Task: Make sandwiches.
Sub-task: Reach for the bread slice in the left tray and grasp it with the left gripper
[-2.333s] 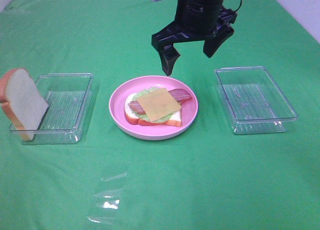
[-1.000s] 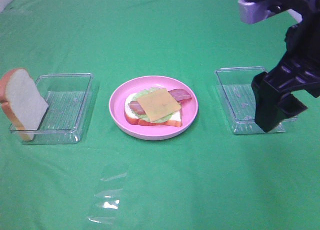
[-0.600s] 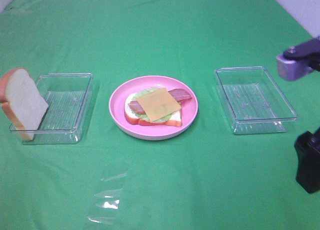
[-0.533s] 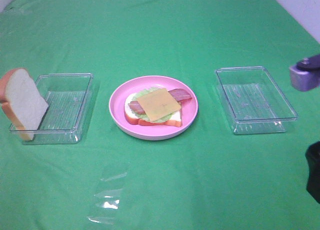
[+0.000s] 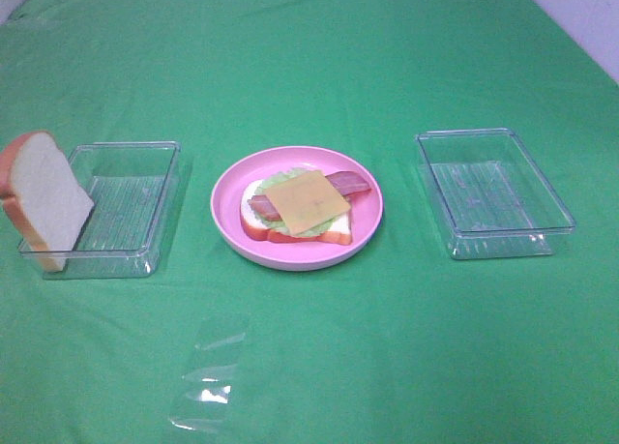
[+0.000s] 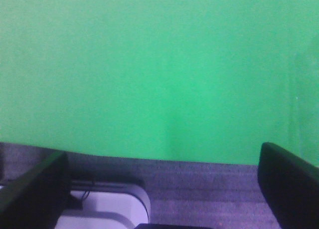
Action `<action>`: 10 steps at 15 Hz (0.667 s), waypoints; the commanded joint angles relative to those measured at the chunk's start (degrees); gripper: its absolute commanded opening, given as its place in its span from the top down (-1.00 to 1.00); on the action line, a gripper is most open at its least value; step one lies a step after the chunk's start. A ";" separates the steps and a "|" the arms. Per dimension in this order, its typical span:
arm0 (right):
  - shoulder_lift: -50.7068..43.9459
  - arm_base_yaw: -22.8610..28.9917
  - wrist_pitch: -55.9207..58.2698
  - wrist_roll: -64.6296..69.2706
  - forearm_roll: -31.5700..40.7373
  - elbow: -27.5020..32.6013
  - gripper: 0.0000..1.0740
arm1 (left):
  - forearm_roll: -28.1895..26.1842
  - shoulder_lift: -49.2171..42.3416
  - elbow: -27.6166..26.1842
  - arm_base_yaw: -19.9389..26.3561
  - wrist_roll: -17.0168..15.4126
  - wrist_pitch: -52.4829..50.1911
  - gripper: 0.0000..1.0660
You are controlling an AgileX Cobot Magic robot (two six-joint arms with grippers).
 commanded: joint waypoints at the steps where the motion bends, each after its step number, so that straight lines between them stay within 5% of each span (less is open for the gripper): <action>1: -8.14 -2.46 -0.57 -0.17 0.86 1.09 -0.82 | 0.00 -0.86 0.17 0.11 0.00 -0.40 -0.87; 5: -24.24 -3.78 -0.69 -0.80 0.74 1.26 -0.82 | 0.00 -0.86 0.17 0.11 0.00 -0.40 -0.87; 10: -31.57 -3.61 2.18 -1.20 1.09 2.92 -0.82 | 0.00 -0.86 0.17 0.11 0.00 -0.40 -0.87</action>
